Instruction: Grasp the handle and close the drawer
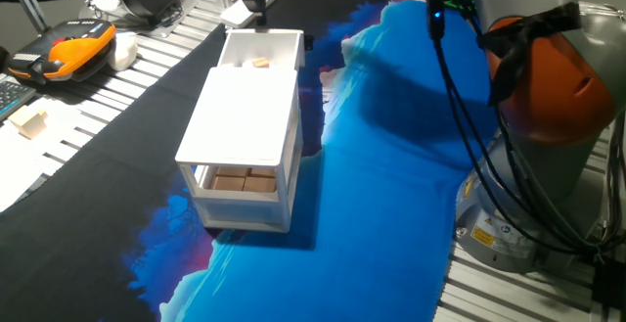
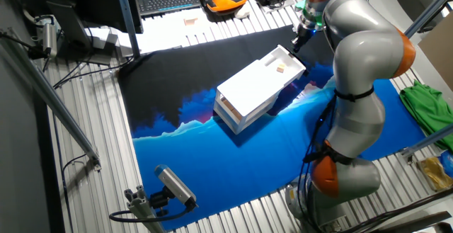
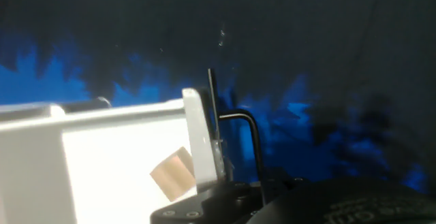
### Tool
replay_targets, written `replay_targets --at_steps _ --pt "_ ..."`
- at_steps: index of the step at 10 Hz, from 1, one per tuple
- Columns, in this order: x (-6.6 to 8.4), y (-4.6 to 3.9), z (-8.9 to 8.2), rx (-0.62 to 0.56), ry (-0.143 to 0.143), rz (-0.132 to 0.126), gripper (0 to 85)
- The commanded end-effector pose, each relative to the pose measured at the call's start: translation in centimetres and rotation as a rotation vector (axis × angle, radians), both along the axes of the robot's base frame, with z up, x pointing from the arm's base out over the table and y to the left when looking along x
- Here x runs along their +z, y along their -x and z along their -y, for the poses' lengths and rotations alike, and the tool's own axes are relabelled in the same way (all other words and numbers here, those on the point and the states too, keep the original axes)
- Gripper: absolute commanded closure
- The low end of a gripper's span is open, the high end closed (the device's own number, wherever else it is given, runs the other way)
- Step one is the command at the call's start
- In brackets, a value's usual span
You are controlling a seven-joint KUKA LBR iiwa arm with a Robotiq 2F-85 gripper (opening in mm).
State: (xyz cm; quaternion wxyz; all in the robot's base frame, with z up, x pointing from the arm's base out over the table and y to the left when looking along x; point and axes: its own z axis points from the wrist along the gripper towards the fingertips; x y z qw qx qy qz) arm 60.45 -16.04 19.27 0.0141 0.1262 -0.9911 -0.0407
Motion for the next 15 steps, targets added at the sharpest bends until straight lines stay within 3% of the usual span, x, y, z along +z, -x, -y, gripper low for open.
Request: replay_targets --at_steps 1,2,4,9,11,12,13,15 --pt "0.06 -0.02 -0.05 -0.924 0.029 0.019 85.0" --pt "0.06 -0.02 -0.05 -0.993 0.011 0.019 85.0" --pt "0.06 -0.02 -0.05 -0.945 -0.001 0.01 85.0" --pt "0.06 -0.02 -0.05 -1.017 0.059 0.01 85.0" --pt "0.05 0.03 -0.04 -0.997 0.05 0.001 85.0" --pt "0.12 0.18 0.08 -0.955 0.064 0.002 85.0" --pt "0.2 0.13 0.22 -0.858 0.102 0.004 85.0" --pt "0.19 0.18 0.23 -0.716 0.085 -0.023 85.0"
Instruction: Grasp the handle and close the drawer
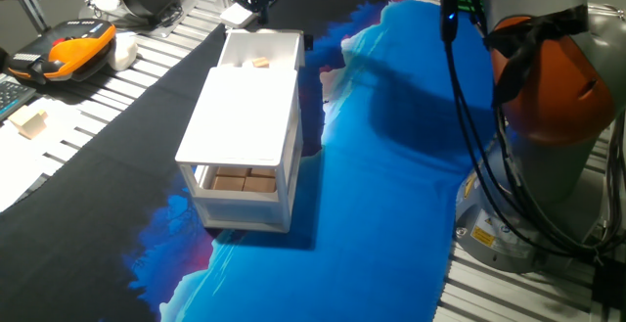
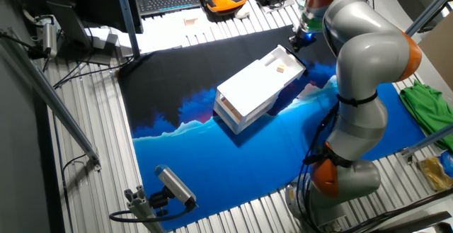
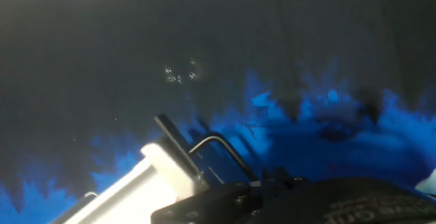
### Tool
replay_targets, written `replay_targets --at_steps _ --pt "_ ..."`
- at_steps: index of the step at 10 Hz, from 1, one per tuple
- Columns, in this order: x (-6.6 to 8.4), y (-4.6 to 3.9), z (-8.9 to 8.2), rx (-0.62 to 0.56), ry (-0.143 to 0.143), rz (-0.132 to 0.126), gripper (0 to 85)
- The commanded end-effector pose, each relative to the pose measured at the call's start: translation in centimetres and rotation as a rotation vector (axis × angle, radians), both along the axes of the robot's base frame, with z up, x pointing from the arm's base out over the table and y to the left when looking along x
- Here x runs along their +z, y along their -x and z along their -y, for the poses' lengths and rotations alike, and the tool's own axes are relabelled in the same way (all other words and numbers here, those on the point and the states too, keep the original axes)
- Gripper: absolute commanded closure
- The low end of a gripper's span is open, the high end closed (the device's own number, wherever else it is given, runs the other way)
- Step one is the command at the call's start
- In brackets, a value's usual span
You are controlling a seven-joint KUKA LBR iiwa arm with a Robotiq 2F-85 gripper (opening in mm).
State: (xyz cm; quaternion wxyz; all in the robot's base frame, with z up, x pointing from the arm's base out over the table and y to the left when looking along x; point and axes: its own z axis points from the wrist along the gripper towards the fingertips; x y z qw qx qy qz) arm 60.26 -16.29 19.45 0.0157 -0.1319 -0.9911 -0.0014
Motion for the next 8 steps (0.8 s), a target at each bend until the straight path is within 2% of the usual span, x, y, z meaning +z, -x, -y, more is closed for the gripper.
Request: replay_targets --at_steps 1,2,3,4,7,8 --pt "-0.02 0.02 -0.03 -0.106 -0.007 -0.015 85.0" --pt "-0.05 0.0 -0.11 -0.021 -0.012 -0.062 85.0" --pt "-0.08 0.03 -0.11 0.093 0.0 -0.076 85.0" --pt "-0.09 -0.02 -0.18 0.171 -0.003 -0.076 85.0" --pt "0.13 -0.5 -0.47 0.297 -0.078 -0.105 85.0" --pt "0.22 -0.58 -0.49 0.307 -0.116 -0.09 85.0"
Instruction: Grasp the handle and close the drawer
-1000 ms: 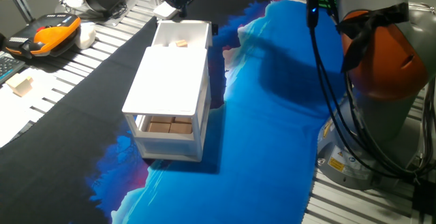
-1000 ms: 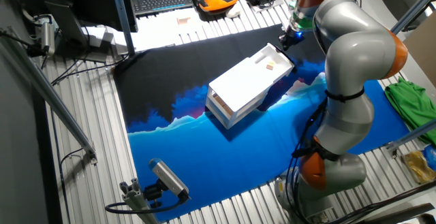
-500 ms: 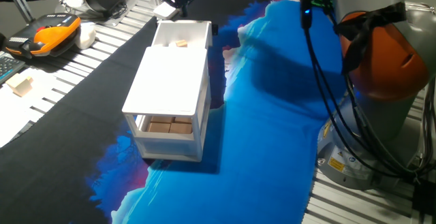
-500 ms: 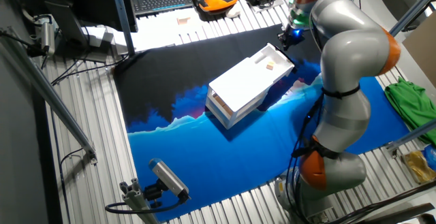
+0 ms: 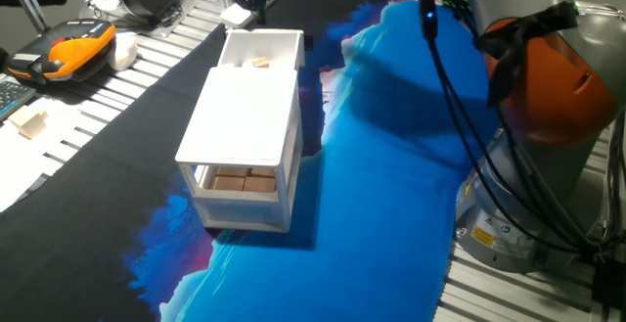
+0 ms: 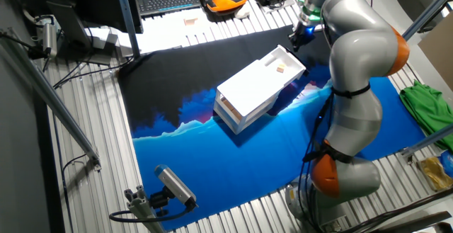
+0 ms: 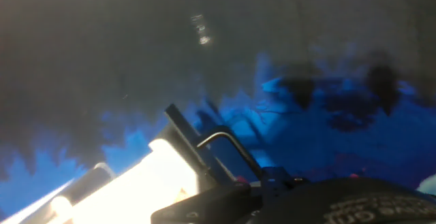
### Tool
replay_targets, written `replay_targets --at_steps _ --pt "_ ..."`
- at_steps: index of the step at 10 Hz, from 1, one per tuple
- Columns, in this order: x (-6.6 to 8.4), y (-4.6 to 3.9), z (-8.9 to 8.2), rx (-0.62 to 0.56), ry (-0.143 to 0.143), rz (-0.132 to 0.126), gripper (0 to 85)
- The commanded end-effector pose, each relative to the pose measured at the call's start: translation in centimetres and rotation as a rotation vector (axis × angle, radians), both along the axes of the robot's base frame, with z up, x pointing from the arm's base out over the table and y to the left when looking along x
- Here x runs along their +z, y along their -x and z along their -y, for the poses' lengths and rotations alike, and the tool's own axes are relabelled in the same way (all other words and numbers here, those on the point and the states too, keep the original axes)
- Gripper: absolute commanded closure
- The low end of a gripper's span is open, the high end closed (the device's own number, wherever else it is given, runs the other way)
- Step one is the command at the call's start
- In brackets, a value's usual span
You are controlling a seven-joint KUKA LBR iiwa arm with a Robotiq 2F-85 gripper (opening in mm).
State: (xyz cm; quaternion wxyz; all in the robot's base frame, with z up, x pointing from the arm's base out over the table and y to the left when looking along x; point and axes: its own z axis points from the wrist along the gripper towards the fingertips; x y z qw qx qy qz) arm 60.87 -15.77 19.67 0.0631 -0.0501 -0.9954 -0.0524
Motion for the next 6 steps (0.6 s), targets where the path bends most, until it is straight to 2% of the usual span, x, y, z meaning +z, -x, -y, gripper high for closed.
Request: replay_targets --at_steps 1,3,4,5,6 --pt "0.14 -0.07 0.04 0.147 -0.009 0.016 85.0" --pt "0.39 -0.46 -0.12 0.197 0.071 0.001 85.0" --pt "0.52 -0.71 -0.23 0.223 0.088 -0.005 85.0" --pt "0.7 -0.81 -0.2 0.213 0.082 -0.014 85.0" --pt "0.9 -0.86 0.05 0.191 0.062 -0.032 85.0"
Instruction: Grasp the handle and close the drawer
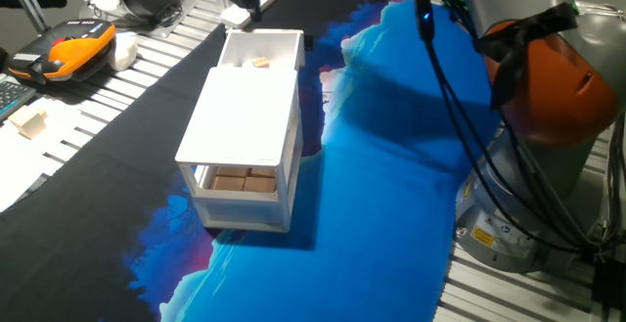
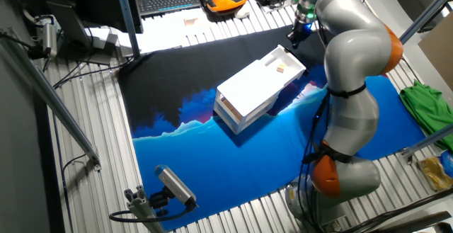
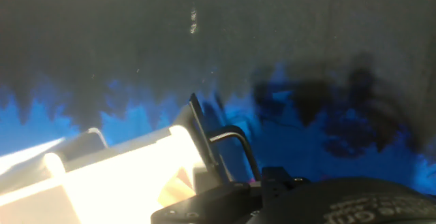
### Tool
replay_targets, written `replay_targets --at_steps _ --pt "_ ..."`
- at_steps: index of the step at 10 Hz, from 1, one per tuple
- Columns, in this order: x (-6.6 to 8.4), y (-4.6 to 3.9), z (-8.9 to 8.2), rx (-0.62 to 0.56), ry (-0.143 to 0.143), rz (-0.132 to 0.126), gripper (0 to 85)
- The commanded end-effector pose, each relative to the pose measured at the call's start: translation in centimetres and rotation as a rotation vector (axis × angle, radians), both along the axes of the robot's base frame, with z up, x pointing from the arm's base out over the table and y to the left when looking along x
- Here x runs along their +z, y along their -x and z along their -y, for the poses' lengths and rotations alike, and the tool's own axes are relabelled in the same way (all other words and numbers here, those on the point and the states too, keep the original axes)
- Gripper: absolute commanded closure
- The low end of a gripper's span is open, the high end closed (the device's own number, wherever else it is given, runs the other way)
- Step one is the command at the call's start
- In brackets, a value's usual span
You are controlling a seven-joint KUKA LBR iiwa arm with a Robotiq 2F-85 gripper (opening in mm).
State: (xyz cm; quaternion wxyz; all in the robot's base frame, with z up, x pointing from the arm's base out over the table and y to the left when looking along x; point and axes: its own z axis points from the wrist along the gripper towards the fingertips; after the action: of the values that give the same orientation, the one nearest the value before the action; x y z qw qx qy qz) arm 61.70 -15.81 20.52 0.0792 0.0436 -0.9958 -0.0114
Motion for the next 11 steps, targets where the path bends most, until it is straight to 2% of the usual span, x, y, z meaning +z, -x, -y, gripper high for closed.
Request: replay_targets --at_steps 1,2,3,4,6,11 --pt "0.11 -0.04 0.11 -0.068 -0.067 -0.011 85.0" --pt "0.06 -0.04 0.03 -0.029 -0.036 0.006 85.0" --pt "0.03 -0.03 0.01 0.035 0.009 0.036 85.0" --pt "0.0 0.04 0.08 0.116 0.063 0.084 85.0" --pt "0.15 0.04 0.2 0.18 0.069 0.098 85.0" --pt "0.22 0.01 0.24 0.175 0.057 0.096 85.0"
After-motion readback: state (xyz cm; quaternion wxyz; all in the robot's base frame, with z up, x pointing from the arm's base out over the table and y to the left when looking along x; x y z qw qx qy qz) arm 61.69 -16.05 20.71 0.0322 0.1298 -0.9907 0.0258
